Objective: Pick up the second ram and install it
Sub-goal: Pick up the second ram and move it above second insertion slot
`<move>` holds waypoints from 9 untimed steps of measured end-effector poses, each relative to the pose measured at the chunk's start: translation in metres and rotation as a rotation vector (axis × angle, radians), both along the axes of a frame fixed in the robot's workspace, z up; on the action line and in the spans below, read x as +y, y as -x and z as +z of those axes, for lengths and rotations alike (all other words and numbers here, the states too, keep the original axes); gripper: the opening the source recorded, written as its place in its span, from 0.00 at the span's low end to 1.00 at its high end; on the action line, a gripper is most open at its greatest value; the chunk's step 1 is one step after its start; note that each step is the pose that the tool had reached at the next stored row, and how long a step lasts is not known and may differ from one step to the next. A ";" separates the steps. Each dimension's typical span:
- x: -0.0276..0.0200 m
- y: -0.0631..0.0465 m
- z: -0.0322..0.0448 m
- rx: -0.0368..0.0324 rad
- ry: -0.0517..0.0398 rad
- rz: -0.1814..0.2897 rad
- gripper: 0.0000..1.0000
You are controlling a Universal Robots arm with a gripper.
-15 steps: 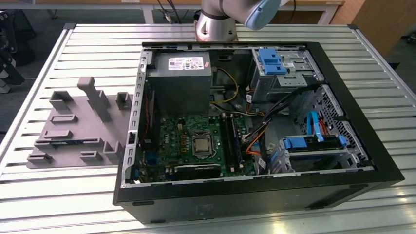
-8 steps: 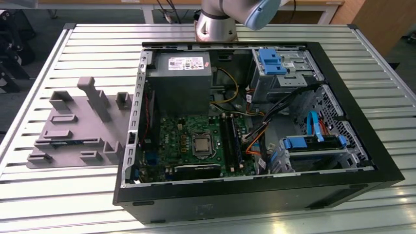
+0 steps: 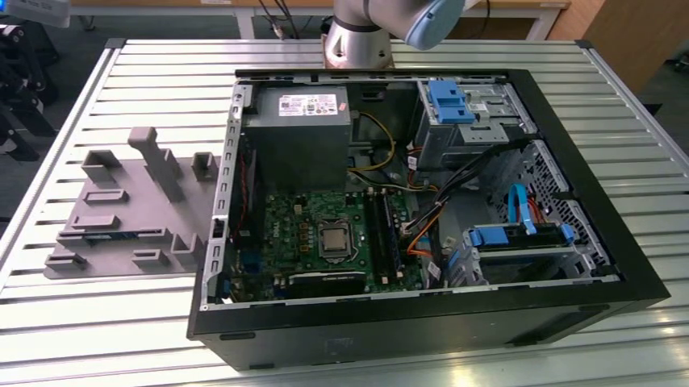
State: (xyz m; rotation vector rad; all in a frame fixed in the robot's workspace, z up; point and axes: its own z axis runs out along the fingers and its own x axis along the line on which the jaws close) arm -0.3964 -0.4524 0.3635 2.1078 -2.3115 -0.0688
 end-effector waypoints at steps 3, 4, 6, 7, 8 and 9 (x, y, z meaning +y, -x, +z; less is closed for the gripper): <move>0.0000 0.000 -0.0012 -0.0003 -0.0002 0.000 0.42; 0.0000 0.000 -0.0012 -0.0003 -0.0002 0.000 0.42; 0.0000 0.000 -0.0012 -0.0003 -0.0002 0.000 0.42; 0.0000 0.000 -0.0013 -0.0003 -0.0002 0.000 0.42; 0.0000 0.000 -0.0013 -0.0003 -0.0002 0.000 0.42; 0.0000 0.000 -0.0013 -0.0003 -0.0002 0.000 0.42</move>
